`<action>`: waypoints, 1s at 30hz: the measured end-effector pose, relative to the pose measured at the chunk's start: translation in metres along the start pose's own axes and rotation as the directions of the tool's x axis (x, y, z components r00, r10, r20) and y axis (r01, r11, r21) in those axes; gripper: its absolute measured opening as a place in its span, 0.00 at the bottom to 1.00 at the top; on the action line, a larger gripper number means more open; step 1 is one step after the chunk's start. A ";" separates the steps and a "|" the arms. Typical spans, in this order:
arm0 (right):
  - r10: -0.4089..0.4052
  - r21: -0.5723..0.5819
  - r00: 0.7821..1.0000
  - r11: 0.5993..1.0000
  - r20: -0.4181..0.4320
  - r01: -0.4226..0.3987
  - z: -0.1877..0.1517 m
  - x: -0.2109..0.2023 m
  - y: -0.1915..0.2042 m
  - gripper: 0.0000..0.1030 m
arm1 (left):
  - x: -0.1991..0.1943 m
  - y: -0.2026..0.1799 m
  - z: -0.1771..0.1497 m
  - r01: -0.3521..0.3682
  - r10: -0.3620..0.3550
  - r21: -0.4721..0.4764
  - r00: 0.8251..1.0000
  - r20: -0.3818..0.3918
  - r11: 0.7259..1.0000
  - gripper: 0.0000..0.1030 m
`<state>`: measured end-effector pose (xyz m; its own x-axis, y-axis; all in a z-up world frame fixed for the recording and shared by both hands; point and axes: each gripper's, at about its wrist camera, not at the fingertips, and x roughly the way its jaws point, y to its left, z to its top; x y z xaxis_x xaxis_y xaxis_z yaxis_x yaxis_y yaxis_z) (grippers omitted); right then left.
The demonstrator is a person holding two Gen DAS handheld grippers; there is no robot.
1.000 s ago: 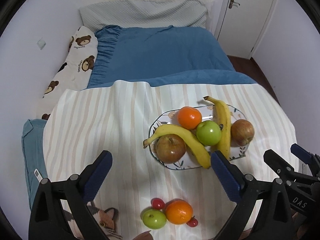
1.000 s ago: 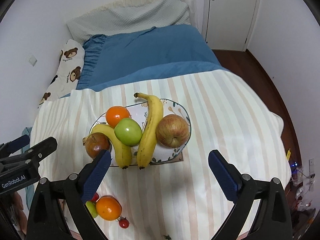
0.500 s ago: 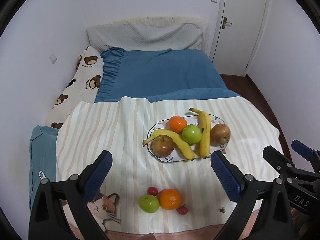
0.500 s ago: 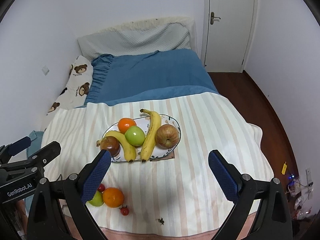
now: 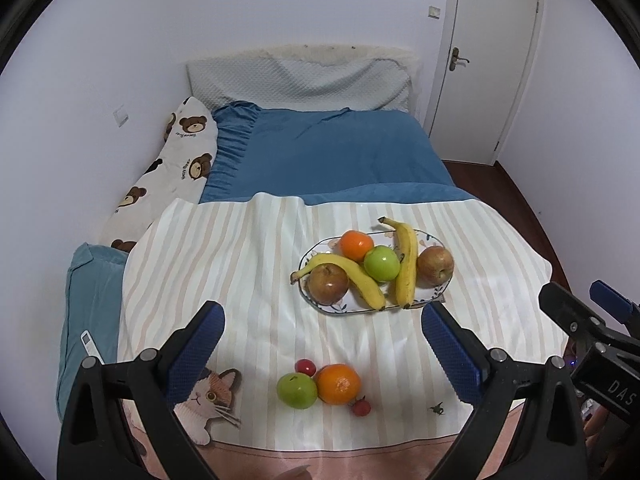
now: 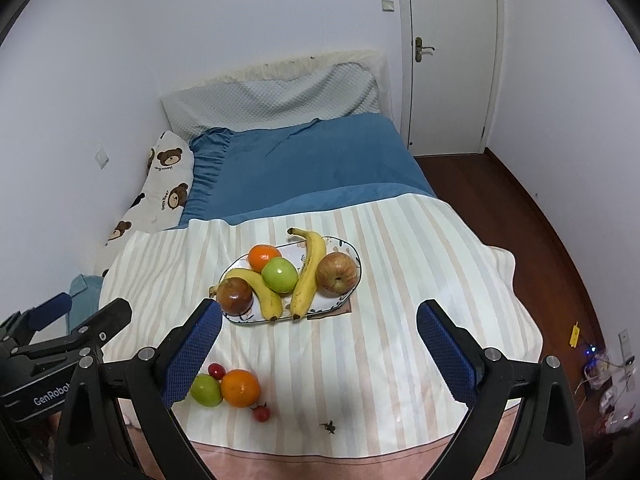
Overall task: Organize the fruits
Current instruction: 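Withdraw both tools from the plate toward the remaining fruit, then grasp the second tangerine with the right tool while the left tool grasps the green apple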
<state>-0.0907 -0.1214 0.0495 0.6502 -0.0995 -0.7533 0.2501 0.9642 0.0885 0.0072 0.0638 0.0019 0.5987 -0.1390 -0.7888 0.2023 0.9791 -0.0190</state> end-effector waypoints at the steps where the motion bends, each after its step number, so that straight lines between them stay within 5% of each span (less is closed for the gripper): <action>1: -0.001 0.004 1.000 1.000 -0.001 0.001 -0.001 0.002 0.000 0.97 | 0.002 0.002 -0.001 -0.005 0.005 -0.004 1.000 -0.005 1.000 0.98; 7: 0.024 0.027 0.999 0.999 -0.044 -0.023 -0.008 0.033 0.001 1.00 | 0.028 0.017 -0.006 -0.055 0.054 -0.020 0.997 -0.050 0.998 1.00; 12: 0.085 0.027 0.983 0.996 -0.164 -0.081 -0.026 0.089 0.008 1.00 | 0.070 0.039 -0.020 -0.103 0.096 -0.045 0.985 -0.141 0.994 1.00; 21: 0.248 0.065 0.845 0.967 -0.474 -0.248 -0.094 0.212 0.046 0.99 | 0.136 0.083 -0.062 -0.196 0.170 -0.043 0.925 -0.340 0.980 1.00; 27: 0.312 0.146 0.760 0.949 -0.570 -0.280 -0.125 0.263 0.067 0.76 | 0.151 0.100 -0.087 -0.212 0.170 -0.056 0.893 -0.416 0.976 1.00; 30: 0.338 0.179 0.721 0.940 -0.605 -0.291 -0.137 0.282 0.076 0.75 | 0.154 0.106 -0.096 -0.213 0.159 -0.076 0.883 -0.442 0.974 1.00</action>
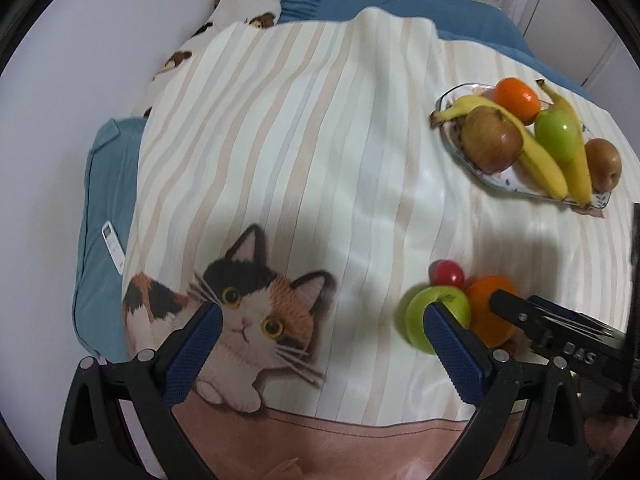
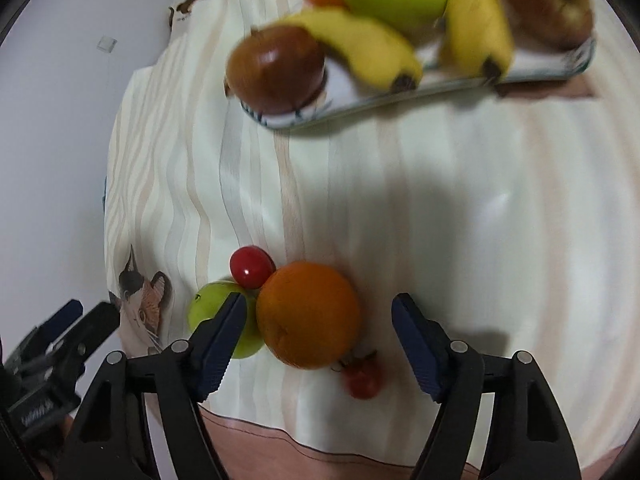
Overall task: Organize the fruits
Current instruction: 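Grasp the second tangerine with the right tool while the left tool grasps the green apple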
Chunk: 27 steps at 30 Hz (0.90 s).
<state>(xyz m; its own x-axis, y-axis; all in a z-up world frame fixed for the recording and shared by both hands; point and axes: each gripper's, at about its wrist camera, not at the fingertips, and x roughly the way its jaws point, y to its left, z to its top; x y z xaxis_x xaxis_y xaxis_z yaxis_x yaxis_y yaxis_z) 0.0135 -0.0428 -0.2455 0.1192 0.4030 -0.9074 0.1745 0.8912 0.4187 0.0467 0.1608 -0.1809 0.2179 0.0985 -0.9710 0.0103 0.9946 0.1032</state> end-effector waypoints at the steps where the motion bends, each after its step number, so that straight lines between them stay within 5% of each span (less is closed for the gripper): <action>1: 0.015 -0.003 0.999 1.000 -0.031 -0.015 0.000 0.011 0.001 0.75 | 0.002 0.001 -0.002 0.003 -0.004 -0.006 1.000 -0.011 1.000 1.00; 8: 0.020 -0.012 0.999 1.000 -0.040 -0.021 0.001 0.030 0.004 0.65 | 0.016 -0.006 -0.005 0.074 -0.075 -0.021 0.995 -0.066 0.997 1.00; 17: -0.097 -0.032 0.993 0.995 0.066 0.099 -0.019 -0.029 -0.020 0.65 | 0.038 -0.065 -0.009 0.137 -0.118 0.148 0.985 -0.126 0.979 1.00; 19: -0.108 -0.017 0.991 0.994 0.079 0.110 -0.023 -0.039 -0.031 0.65 | 0.050 -0.081 -0.010 0.136 -0.109 0.193 0.984 -0.143 0.972 0.93; 21: -0.117 -0.002 0.990 0.993 0.084 0.118 -0.028 -0.045 -0.036 0.65 | 0.059 -0.090 -0.010 0.134 -0.102 0.215 0.982 -0.156 0.967 0.52; 27: -0.130 0.008 0.987 0.991 0.094 0.130 -0.036 -0.057 -0.043 0.65 | 0.057 -0.092 -0.014 0.126 -0.099 0.213 0.986 -0.137 0.969 0.52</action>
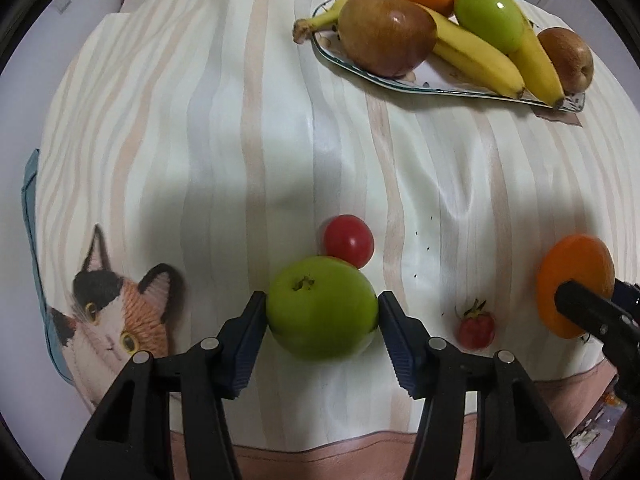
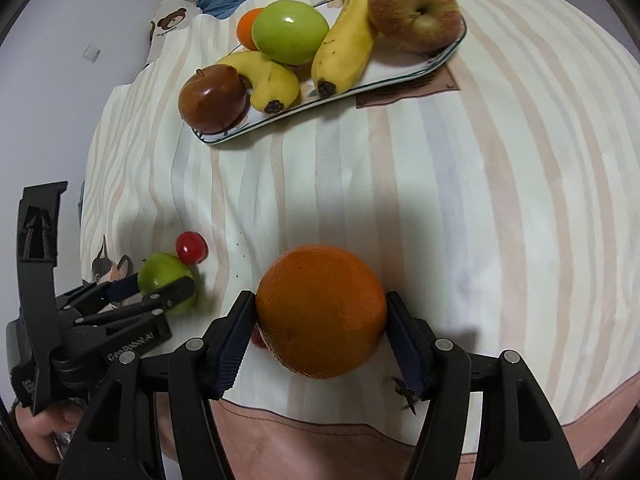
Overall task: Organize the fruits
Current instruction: 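Grasp the second tangerine with the right tool while the left tool grasps the green apple, then carry the tangerine and green apple over the plate with both tools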
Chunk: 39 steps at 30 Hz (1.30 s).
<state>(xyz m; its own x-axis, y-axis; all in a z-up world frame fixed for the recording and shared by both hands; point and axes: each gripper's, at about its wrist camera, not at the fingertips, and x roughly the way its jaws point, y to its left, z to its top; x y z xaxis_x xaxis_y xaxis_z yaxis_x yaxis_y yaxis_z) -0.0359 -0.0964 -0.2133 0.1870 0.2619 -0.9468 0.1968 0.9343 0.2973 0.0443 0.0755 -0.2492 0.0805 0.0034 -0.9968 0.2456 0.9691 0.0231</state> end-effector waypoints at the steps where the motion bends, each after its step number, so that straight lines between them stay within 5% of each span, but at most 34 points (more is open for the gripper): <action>1: -0.004 -0.003 1.000 1.000 -0.001 0.004 -0.002 -0.003 -0.001 0.65 | -0.005 0.003 -0.006 -0.012 0.012 0.003 1.000 0.004 1.000 0.52; 9: -0.095 -0.105 0.993 0.991 -0.063 0.088 -0.028 -0.009 -0.004 0.65 | -0.022 0.029 -0.060 -0.053 0.053 0.007 0.998 -0.027 0.999 0.52; 20: -0.092 -0.042 0.996 0.995 0.005 0.092 -0.035 0.002 -0.024 0.65 | 0.006 0.046 -0.051 0.004 -0.005 -0.080 1.000 -0.015 0.997 0.52; 25: -0.061 -0.036 0.998 0.997 0.030 0.062 -0.035 -0.012 -0.028 0.65 | -0.018 0.055 -0.030 0.019 -0.017 -0.079 1.000 0.018 0.997 0.52; 30: 0.001 -0.019 0.998 1.000 0.059 0.000 -0.021 -0.042 -0.032 0.65 | -0.070 0.046 0.005 0.120 -0.112 -0.078 0.988 0.105 0.990 0.51; 39: 0.091 0.007 0.983 0.996 0.160 -0.094 0.069 -0.109 -0.032 0.65 | -0.132 0.000 0.083 0.157 -0.166 0.057 0.956 0.241 0.986 0.52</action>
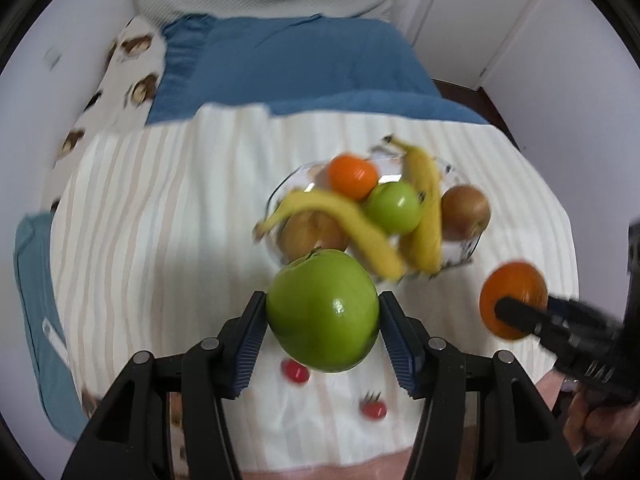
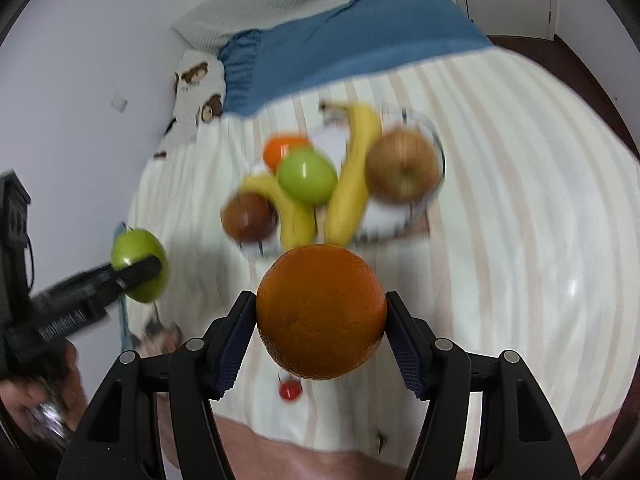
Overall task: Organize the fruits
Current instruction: 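Carry the tangerine and green apple over the plate with both tools, then set the tangerine and green apple onto the fruit pile and open both tools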
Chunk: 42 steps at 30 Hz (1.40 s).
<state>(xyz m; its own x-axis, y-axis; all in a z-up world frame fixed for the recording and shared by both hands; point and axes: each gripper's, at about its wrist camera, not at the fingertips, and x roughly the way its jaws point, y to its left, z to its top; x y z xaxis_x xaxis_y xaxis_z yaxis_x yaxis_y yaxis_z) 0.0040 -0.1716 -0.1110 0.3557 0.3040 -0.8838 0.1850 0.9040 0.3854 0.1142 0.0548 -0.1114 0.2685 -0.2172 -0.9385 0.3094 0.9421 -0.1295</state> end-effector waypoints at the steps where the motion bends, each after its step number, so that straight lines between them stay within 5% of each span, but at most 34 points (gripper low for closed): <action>1: 0.002 0.000 1.000 1.000 0.000 -0.002 0.015 -0.001 0.000 0.65 | 0.005 -0.005 0.006 -0.001 0.001 0.016 1.000 0.005 1.000 0.52; 8: -0.075 -0.011 0.996 0.997 -0.047 0.074 0.113 0.019 -0.002 0.65 | 0.055 -0.045 0.020 -0.029 0.033 0.117 0.999 -0.034 0.993 0.52; 16: -0.135 -0.111 0.974 0.987 -0.184 0.116 0.181 0.086 0.024 0.65 | 0.086 -0.035 0.028 0.030 -0.031 -0.012 0.996 -0.087 0.999 0.52; 25: -0.283 -0.291 0.917 0.936 -0.281 0.199 0.181 0.151 0.050 0.65 | 0.104 -0.029 0.023 0.045 -0.054 -0.085 0.993 -0.106 0.995 0.52; 33: -0.371 -0.388 0.887 0.887 -0.275 0.251 0.180 0.168 0.064 0.66 | 0.102 -0.041 0.024 0.022 -0.029 -0.069 0.995 -0.096 0.997 0.52; 42: -0.376 -0.396 0.880 0.884 -0.291 0.247 0.183 0.176 0.070 0.67 | 0.100 -0.043 0.027 0.047 -0.057 -0.092 0.992 -0.108 0.995 0.53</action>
<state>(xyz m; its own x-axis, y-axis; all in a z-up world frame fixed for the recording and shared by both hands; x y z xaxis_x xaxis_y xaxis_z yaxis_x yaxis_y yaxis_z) 0.2469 -0.1096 -0.1906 -0.0236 0.0147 -0.9996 -0.1108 0.9937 0.0173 0.1527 -0.0142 -0.1913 0.1499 -0.2418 -0.9587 0.2365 0.9503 -0.2027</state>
